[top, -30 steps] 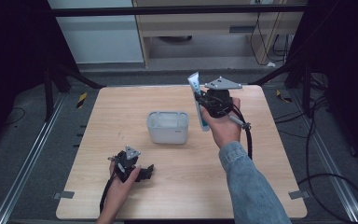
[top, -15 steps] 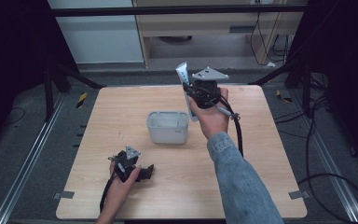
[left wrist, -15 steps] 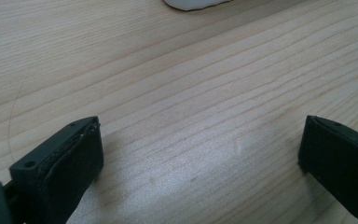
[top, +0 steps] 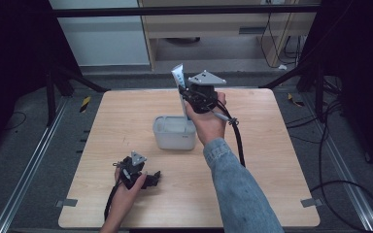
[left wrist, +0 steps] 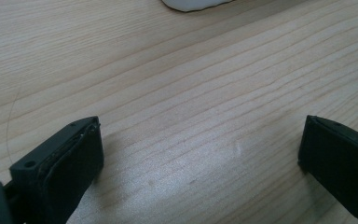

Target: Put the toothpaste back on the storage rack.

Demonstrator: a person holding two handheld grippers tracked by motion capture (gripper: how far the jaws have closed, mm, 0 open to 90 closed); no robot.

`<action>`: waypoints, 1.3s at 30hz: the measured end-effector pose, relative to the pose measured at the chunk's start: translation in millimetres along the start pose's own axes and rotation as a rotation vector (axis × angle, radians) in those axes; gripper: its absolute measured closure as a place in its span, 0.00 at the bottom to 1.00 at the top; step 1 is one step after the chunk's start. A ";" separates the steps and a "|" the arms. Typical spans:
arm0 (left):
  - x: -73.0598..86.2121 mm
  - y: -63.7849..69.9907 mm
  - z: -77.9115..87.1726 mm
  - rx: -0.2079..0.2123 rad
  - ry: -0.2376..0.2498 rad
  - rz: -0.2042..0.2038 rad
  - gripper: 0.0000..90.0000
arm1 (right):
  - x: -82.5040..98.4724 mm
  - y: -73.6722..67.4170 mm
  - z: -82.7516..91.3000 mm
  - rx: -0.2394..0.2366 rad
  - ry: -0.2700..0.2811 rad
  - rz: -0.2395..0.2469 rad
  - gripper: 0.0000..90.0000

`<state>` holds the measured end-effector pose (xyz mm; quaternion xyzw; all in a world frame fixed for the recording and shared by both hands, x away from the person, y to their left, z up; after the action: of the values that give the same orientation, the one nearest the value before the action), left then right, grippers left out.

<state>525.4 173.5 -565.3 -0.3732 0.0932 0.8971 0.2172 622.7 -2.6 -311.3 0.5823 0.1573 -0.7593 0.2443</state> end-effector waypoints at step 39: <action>-2.0 0.8 -2.0 0.001 -0.001 -0.003 0.00 | 16.0 -26.5 -44.1 -0.054 -0.018 -0.011 0.88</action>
<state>527.5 171.6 -565.3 -0.3729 0.0933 0.8969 0.2186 640.3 39.5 -339.9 0.5677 0.1785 -0.7614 0.2571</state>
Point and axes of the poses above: each handheld gripper's, and its own axes: z roughly backward along the jaws, x roughly out of its underside, y roughly to its right, the point moved 8 cm from there along -z, roughly forward along the jaws, and after that the axes turned 2 degrees about z, right-handed, at the moved point
